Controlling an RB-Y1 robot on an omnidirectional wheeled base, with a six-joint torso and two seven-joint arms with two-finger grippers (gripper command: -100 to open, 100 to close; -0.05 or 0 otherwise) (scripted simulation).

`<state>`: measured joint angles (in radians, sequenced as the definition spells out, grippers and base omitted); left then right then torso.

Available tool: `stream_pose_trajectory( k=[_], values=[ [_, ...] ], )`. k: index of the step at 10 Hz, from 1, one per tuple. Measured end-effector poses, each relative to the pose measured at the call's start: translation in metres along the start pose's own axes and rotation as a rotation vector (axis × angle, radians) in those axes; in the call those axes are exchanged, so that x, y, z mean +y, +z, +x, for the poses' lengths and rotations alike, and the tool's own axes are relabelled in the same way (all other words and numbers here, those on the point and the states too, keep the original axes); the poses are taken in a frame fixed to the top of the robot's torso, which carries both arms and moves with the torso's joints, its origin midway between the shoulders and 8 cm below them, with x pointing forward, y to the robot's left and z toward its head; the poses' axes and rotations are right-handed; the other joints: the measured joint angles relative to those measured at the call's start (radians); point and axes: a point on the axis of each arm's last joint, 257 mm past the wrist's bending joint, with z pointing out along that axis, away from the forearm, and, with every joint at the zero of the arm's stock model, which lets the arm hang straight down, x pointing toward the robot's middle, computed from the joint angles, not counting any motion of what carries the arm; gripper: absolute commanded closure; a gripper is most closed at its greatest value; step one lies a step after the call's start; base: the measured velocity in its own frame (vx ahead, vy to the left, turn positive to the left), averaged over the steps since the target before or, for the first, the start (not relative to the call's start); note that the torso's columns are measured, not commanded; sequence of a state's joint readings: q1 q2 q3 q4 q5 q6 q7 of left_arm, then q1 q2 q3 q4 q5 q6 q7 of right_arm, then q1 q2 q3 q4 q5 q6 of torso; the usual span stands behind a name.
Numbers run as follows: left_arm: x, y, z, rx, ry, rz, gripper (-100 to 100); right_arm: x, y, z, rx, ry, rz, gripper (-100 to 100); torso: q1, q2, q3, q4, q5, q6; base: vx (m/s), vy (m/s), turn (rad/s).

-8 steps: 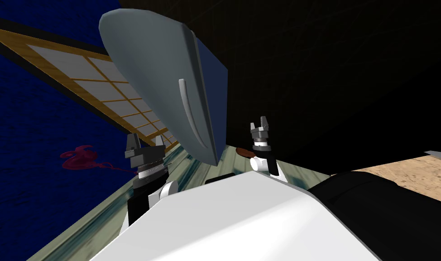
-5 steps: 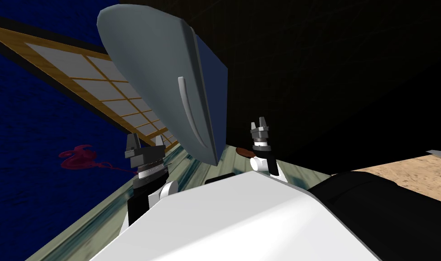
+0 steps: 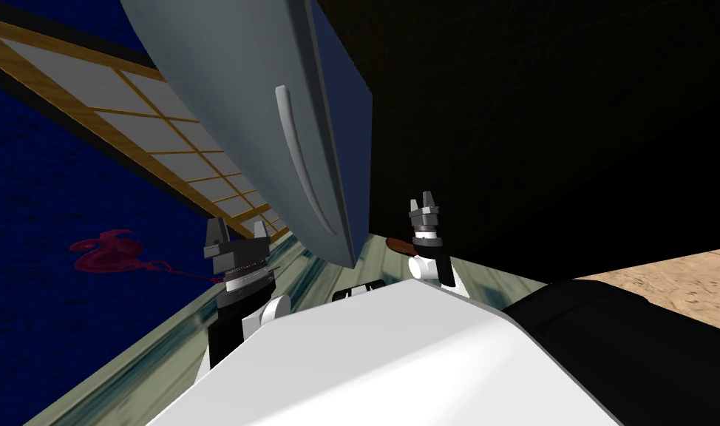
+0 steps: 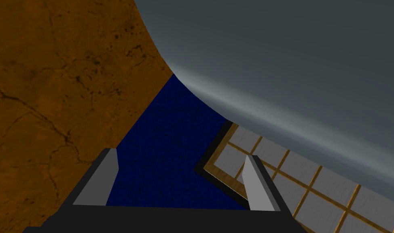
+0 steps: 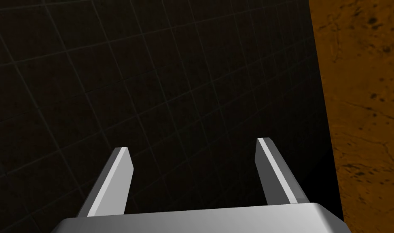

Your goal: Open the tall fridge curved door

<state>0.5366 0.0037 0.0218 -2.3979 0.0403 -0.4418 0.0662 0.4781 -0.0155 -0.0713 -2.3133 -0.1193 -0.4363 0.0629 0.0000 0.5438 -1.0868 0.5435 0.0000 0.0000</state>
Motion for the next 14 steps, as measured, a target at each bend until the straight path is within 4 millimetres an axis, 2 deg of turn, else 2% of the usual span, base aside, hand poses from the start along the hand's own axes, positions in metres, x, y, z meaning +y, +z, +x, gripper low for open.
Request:
stream_pose_trajectory(
  k=[1, 2, 4, 8, 14],
  values=[
    [0.0, 0.0, 0.0, 0.0, 0.0, 0.0, 0, 0.0, 0.0, 0.0, 0.0, 0.0, 0.0, 0, 0.0, 0.074, -0.148, 0.074, 0.0, 0.0, 0.0, 0.0, 0.0],
    [0.0, 0.0, 0.0, 0.0, 0.0, 0.0, -100, 0.0, 0.0, 0.0, 0.0, 0.0, 0.0, 0, 0.0, 0.148, -0.295, 0.148, 0.0, 0.0, 0.011, -0.012, 0.014],
    [0.009, -0.003, 0.005, 0.035, 0.009, -0.012, -100, 0.0, 0.0, 0.0, 0.0, 0.0, 0.001, 0, -0.001, 0.19, -0.384, 0.19, 0.0, 0.0, 0.013, -0.038, 0.034],
    [0.036, -0.007, 0.01, 0.088, 0.021, -0.036, -100, 0.0, 0.0, 0.0, 0.0, 0.0, 0.001, 0, 0.0, 0.194, -0.389, 0.194, 0.0, 0.0, 0.019, -0.055, 0.039],
    [0.081, -0.015, 0.004, 0.105, 0.02, -0.068, -100, 0.0, 0.0, 0.0, 0.0, 0.0, 0.001, 0, 0.0, 0.194, -0.389, 0.194, 0.0, 0.0, 0.028, -0.066, 0.061]
  ],
)
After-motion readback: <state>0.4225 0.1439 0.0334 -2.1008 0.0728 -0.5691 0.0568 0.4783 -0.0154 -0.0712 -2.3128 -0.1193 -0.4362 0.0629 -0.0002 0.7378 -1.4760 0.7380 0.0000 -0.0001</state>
